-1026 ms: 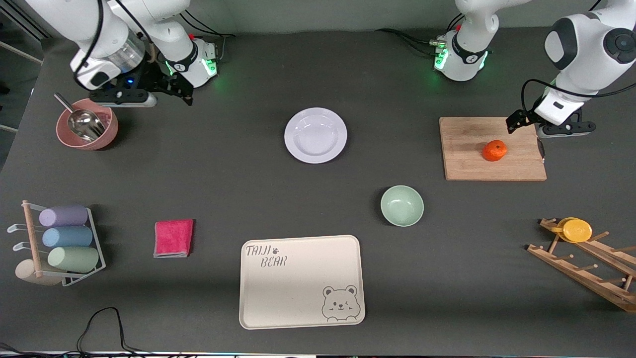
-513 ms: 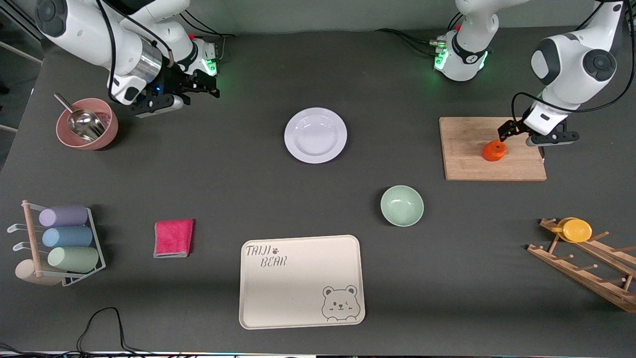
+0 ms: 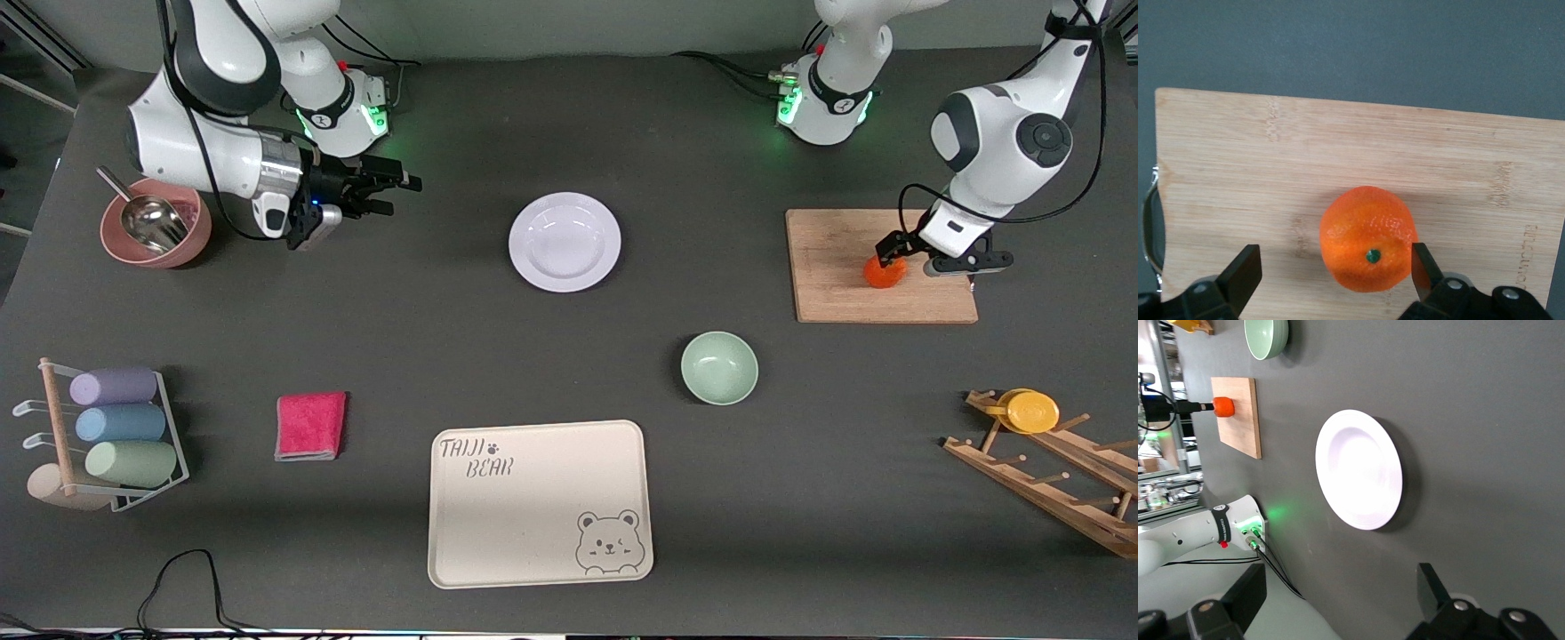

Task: Place orange and plate with both arms
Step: 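Grasp the orange with the left gripper while the right gripper grasps the plate, then lift the orange with the left gripper while the right gripper lifts the plate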

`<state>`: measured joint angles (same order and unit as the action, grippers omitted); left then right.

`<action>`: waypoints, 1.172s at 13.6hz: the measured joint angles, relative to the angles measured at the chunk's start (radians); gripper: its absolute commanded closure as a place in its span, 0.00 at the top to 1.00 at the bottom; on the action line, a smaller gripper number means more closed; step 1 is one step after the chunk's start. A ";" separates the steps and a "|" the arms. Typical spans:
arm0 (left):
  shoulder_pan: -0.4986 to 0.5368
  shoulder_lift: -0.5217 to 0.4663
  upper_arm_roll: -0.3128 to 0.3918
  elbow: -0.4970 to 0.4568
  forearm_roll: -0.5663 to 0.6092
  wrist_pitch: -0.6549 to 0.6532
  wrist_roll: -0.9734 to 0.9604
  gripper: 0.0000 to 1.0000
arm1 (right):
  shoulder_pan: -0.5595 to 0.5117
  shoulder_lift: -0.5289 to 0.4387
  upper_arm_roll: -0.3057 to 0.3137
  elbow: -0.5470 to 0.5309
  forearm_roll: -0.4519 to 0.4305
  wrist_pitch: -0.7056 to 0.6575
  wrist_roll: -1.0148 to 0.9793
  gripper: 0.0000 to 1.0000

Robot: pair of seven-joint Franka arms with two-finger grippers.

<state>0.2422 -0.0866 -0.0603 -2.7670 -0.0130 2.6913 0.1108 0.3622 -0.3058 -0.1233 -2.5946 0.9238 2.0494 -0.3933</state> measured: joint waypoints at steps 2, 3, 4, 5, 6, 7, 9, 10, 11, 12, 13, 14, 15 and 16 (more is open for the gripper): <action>-0.013 0.006 -0.001 0.000 0.000 0.008 -0.017 1.00 | 0.000 0.066 -0.012 -0.061 0.201 0.015 -0.222 1.00; -0.017 0.016 -0.002 -0.002 0.000 0.022 -0.022 1.00 | 0.000 0.115 -0.018 -0.086 0.291 0.017 -0.337 1.00; -0.018 0.030 -0.002 -0.006 0.000 0.044 -0.025 1.00 | 0.000 0.167 -0.021 -0.104 0.371 0.018 -0.438 1.00; -0.018 0.047 -0.002 -0.010 0.000 0.068 -0.026 1.00 | 0.000 0.218 -0.022 -0.115 0.440 0.017 -0.522 1.00; -0.018 0.066 -0.002 -0.013 0.000 0.086 -0.027 1.00 | 0.000 0.267 -0.022 -0.120 0.498 0.012 -0.596 1.00; -0.018 0.086 -0.002 -0.013 0.000 0.103 -0.027 0.98 | 0.000 0.318 -0.022 -0.122 0.548 0.002 -0.661 1.00; -0.018 0.105 -0.002 -0.013 0.000 0.114 -0.028 0.71 | 0.000 0.401 -0.022 -0.122 0.622 -0.030 -0.770 1.00; -0.019 0.105 -0.002 -0.013 0.000 0.114 -0.031 0.56 | 0.000 0.439 -0.023 -0.122 0.651 -0.050 -0.817 1.00; -0.018 0.105 -0.002 -0.012 0.000 0.114 -0.034 0.43 | 0.000 0.474 -0.023 -0.121 0.680 -0.074 -0.861 1.00; -0.019 0.104 -0.002 -0.012 0.000 0.113 -0.035 0.32 | 0.000 0.507 -0.024 -0.121 0.701 -0.093 -0.898 1.00; -0.019 0.100 -0.003 -0.012 0.000 0.113 -0.035 0.25 | 0.000 0.536 -0.025 -0.120 0.716 -0.103 -0.926 1.00; -0.019 0.102 -0.003 -0.012 0.000 0.113 -0.036 0.22 | 0.000 0.559 -0.026 -0.118 0.729 -0.108 -0.941 1.00; -0.019 0.102 -0.003 -0.012 0.000 0.113 -0.036 0.21 | 0.000 0.578 -0.026 -0.116 0.739 -0.108 -0.947 1.00; -0.019 0.102 -0.003 -0.012 0.000 0.113 -0.036 0.21 | 0.000 0.596 -0.026 -0.113 0.748 -0.109 -0.949 1.00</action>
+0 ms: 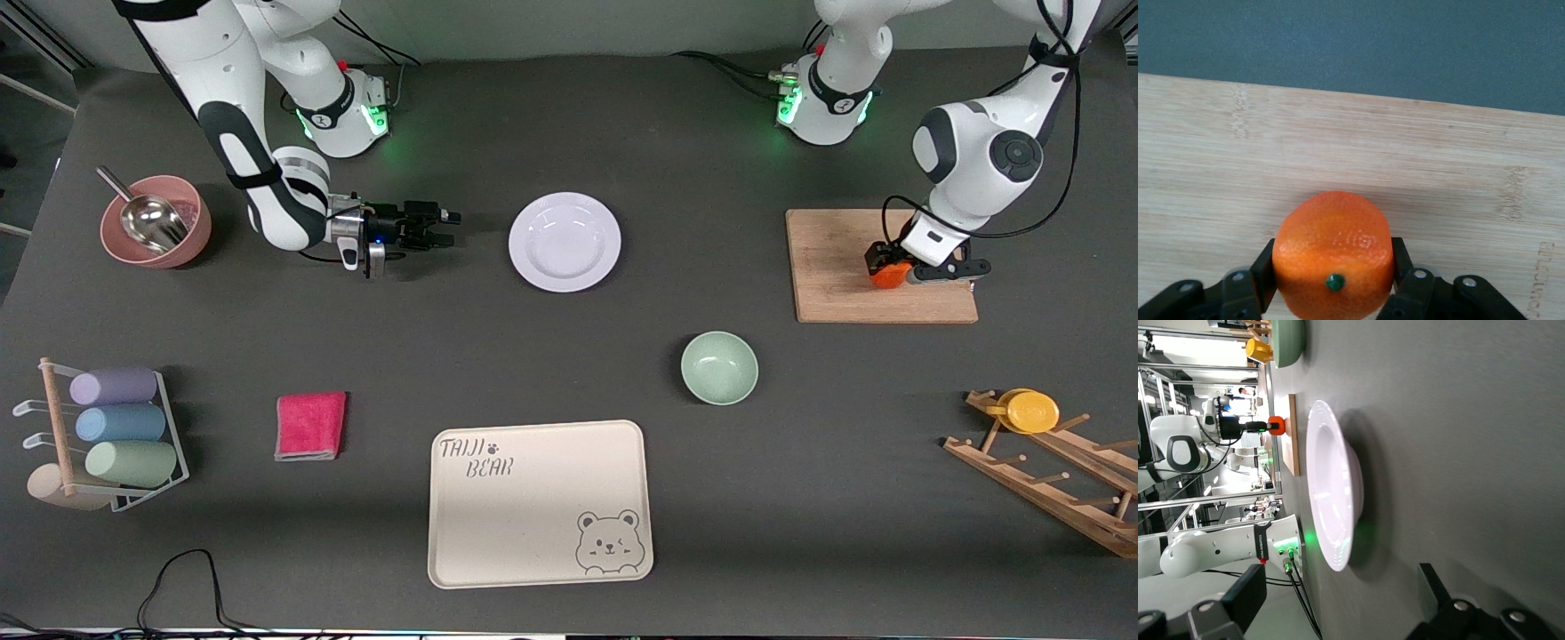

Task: Place orange and plate with both arms
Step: 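Lift the orange with the left gripper while the right gripper lifts the plate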

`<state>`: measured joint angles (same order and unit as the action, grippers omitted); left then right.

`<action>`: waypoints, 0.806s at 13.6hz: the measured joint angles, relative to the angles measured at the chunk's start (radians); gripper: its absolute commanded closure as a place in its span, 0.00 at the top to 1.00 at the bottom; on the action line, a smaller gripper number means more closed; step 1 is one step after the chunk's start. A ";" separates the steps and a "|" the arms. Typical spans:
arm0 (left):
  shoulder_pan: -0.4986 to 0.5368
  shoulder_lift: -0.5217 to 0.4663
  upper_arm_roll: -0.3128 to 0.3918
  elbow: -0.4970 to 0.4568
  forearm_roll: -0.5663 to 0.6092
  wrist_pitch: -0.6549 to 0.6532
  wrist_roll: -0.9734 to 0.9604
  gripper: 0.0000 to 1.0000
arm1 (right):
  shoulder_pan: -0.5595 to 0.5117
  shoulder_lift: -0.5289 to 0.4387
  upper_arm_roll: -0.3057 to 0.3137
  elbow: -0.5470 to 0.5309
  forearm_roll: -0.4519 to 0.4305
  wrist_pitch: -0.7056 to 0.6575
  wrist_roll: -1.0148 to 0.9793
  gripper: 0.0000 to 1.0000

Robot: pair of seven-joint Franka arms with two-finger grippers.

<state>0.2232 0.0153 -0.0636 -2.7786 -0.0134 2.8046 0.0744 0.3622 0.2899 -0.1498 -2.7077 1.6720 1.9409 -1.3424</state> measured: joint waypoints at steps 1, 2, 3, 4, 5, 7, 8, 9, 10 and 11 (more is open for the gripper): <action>0.000 0.000 0.000 0.001 0.000 0.000 0.000 0.21 | 0.000 0.014 0.000 0.002 0.006 0.000 0.000 1.00; 0.000 -0.001 0.000 0.002 0.000 0.000 0.000 0.20 | 0.000 0.026 0.000 0.003 0.011 0.000 0.000 1.00; 0.000 -0.002 -0.001 0.006 0.000 0.000 0.000 0.19 | 0.000 0.037 0.000 0.005 0.014 0.000 -0.001 1.00; 0.000 -0.005 -0.001 0.011 0.000 -0.008 0.000 0.17 | 0.000 0.044 0.000 0.007 0.015 -0.001 -0.001 0.91; 0.000 -0.012 -0.002 0.022 0.000 -0.033 0.000 0.17 | 0.000 0.048 0.000 0.011 0.015 -0.001 -0.001 0.79; 0.000 -0.048 -0.003 0.061 0.000 -0.143 0.000 0.16 | 0.000 0.053 0.000 0.016 0.016 -0.002 -0.001 0.57; 0.000 -0.079 -0.004 0.089 -0.001 -0.216 -0.002 0.16 | 0.000 0.053 0.000 0.016 0.016 -0.002 -0.001 0.52; -0.002 -0.114 -0.006 0.121 -0.003 -0.296 -0.014 0.16 | 0.000 0.053 0.000 0.017 0.016 -0.002 -0.001 0.47; -0.015 -0.154 -0.009 0.156 -0.011 -0.380 -0.040 0.16 | 0.000 0.053 0.000 0.017 0.016 -0.002 -0.001 0.43; -0.046 -0.195 -0.012 0.197 -0.030 -0.465 -0.082 0.16 | 0.000 0.053 -0.001 0.017 0.016 -0.002 -0.001 0.40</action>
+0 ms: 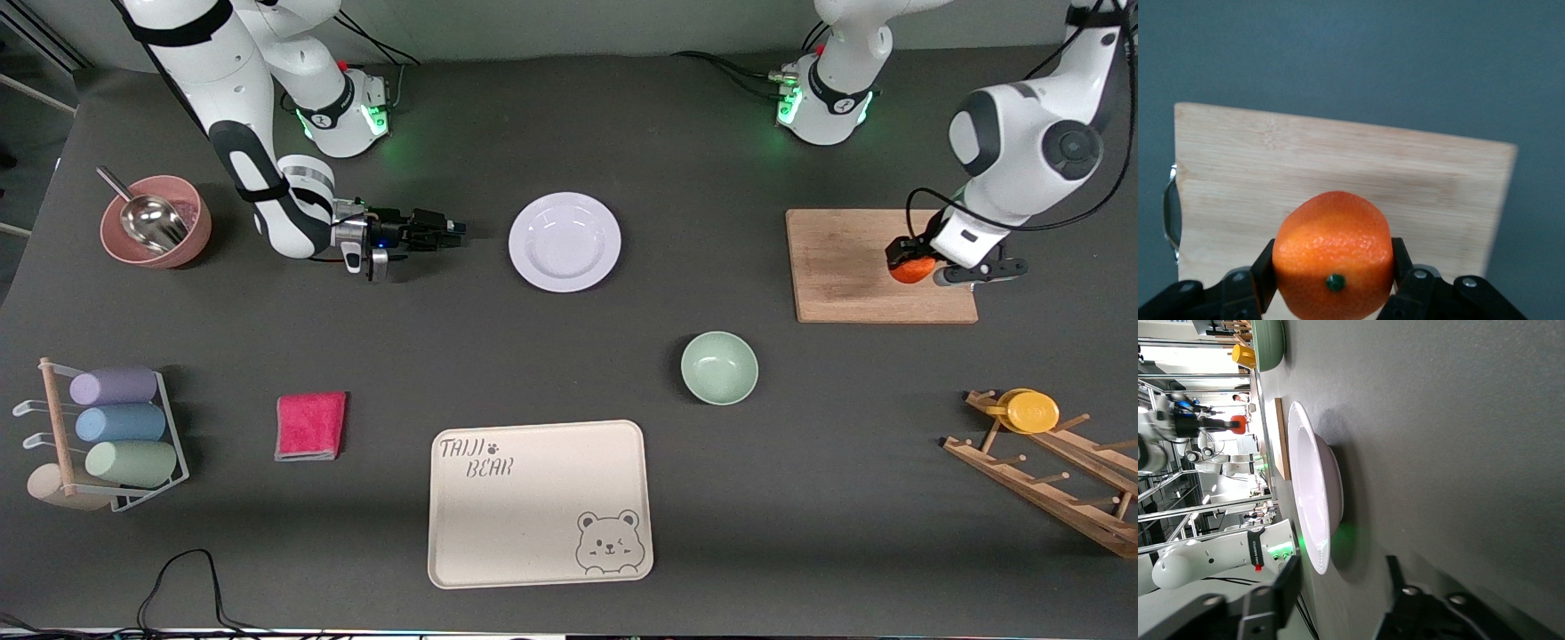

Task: Place orange and plate with both arms
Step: 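Lift the orange with the left gripper while the right gripper lifts the plate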

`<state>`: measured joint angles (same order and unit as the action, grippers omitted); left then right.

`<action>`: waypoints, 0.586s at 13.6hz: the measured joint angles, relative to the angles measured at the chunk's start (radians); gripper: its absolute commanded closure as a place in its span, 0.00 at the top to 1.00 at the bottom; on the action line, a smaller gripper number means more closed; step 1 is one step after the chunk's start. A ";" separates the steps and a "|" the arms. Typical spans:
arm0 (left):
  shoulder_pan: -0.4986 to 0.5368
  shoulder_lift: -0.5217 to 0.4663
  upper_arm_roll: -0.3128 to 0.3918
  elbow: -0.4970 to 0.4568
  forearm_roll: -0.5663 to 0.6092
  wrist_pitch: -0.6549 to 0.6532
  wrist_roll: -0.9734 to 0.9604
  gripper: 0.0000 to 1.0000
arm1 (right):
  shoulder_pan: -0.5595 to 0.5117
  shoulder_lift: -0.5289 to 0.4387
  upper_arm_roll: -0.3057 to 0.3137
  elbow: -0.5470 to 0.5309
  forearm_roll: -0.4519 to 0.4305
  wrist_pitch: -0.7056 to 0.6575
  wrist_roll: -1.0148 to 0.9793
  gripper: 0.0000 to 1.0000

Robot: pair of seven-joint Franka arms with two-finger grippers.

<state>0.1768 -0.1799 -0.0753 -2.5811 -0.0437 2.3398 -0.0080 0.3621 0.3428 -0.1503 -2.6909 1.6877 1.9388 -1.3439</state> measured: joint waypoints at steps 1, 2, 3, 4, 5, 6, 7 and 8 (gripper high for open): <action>-0.046 -0.037 -0.004 0.044 -0.020 -0.084 -0.062 0.16 | 0.000 0.000 0.000 0.000 0.000 0.000 0.000 0.39; -0.102 -0.067 -0.010 0.092 -0.029 -0.168 -0.144 0.16 | 0.000 0.000 0.000 0.000 0.000 0.000 0.000 0.39; -0.164 -0.087 -0.019 0.143 -0.032 -0.249 -0.238 0.16 | 0.000 0.000 -0.001 0.000 0.000 0.000 0.000 0.39; -0.215 -0.097 -0.037 0.191 -0.034 -0.318 -0.325 0.16 | 0.000 0.000 -0.001 0.000 0.000 -0.001 0.000 0.39; -0.252 -0.100 -0.066 0.238 -0.036 -0.379 -0.406 0.16 | 0.000 0.000 -0.001 0.000 0.000 -0.001 0.000 0.40; -0.275 -0.099 -0.106 0.284 -0.040 -0.429 -0.483 0.16 | 0.000 0.000 -0.001 0.000 0.000 -0.001 0.000 0.40; -0.285 -0.097 -0.154 0.325 -0.049 -0.468 -0.555 0.16 | 0.000 0.001 -0.001 0.000 0.000 -0.001 -0.005 0.40; -0.288 -0.095 -0.206 0.360 -0.066 -0.493 -0.619 0.16 | 0.000 0.003 -0.002 0.000 0.000 -0.001 -0.018 0.40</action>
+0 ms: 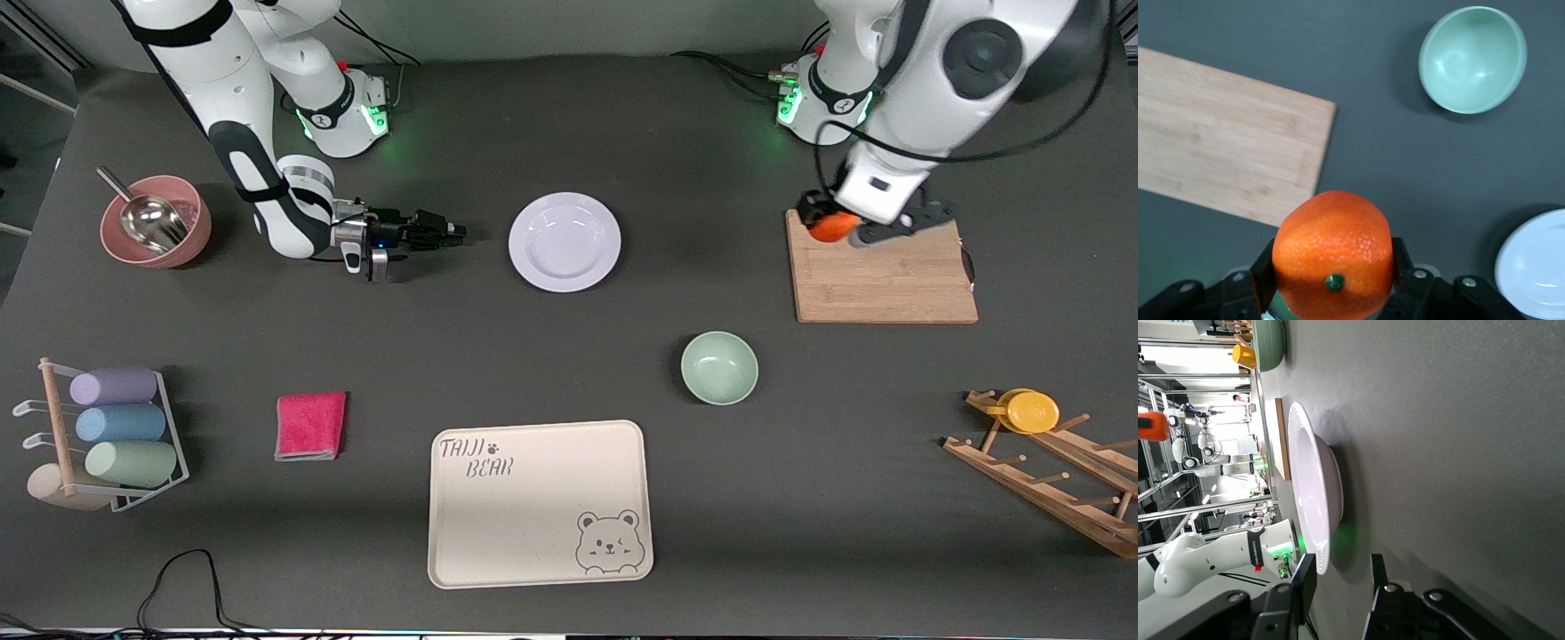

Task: Place orange and plate with both arms
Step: 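Lift the orange with the left gripper while the right gripper lifts the plate, then lower the orange onto the held plate and open the left gripper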

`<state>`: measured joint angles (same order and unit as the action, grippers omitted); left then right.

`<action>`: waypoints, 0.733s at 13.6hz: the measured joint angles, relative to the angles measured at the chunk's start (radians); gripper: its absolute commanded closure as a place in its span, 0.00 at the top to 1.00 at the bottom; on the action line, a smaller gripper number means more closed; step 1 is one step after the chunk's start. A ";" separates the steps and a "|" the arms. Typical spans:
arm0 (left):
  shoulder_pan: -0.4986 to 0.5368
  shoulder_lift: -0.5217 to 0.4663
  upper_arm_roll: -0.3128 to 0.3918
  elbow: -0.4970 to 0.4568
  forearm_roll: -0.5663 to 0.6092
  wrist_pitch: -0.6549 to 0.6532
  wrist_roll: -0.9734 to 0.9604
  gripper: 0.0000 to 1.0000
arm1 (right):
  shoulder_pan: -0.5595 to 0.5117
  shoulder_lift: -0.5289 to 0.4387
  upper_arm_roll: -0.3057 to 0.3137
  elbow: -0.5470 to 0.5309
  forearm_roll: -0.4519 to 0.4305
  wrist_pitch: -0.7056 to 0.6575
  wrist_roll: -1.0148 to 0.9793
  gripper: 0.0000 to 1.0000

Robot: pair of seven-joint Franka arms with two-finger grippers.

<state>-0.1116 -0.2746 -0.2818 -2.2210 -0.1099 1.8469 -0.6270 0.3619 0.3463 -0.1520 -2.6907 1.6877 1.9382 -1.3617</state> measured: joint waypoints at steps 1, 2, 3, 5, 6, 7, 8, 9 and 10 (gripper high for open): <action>-0.001 0.003 -0.056 0.027 -0.024 -0.011 -0.055 0.16 | 0.000 0.005 0.000 0.001 0.000 0.000 -0.016 0.40; -0.002 0.005 -0.117 0.045 -0.050 -0.012 -0.107 0.16 | 0.000 0.013 0.000 0.003 0.000 0.000 -0.033 0.40; -0.003 0.011 -0.177 0.060 -0.075 -0.011 -0.160 0.16 | 0.000 0.021 -0.001 0.006 0.000 0.000 -0.044 0.40; -0.005 0.032 -0.282 0.088 -0.124 0.009 -0.251 0.16 | 0.000 0.032 -0.001 0.013 0.000 -0.001 -0.054 0.40; -0.005 0.051 -0.325 0.099 -0.142 0.037 -0.291 0.16 | 0.000 0.035 -0.001 0.013 0.000 -0.001 -0.056 0.40; -0.006 0.079 -0.363 0.106 -0.154 0.083 -0.328 0.16 | 0.000 0.038 -0.001 0.015 0.000 -0.001 -0.057 0.40; -0.007 0.119 -0.399 0.109 -0.160 0.144 -0.368 0.16 | 0.000 0.041 -0.001 0.016 0.000 -0.001 -0.058 0.40; -0.013 0.172 -0.431 0.109 -0.161 0.213 -0.415 0.16 | 0.000 0.045 -0.001 0.018 0.000 -0.001 -0.058 0.40; -0.029 0.232 -0.452 0.109 -0.159 0.279 -0.451 0.16 | 0.000 0.049 -0.001 0.021 0.000 -0.001 -0.059 0.40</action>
<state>-0.1407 -0.0426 -0.7334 -2.1121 -0.2688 2.1260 -1.0776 0.3617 0.3953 -0.1532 -2.6693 1.6878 1.9370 -1.4205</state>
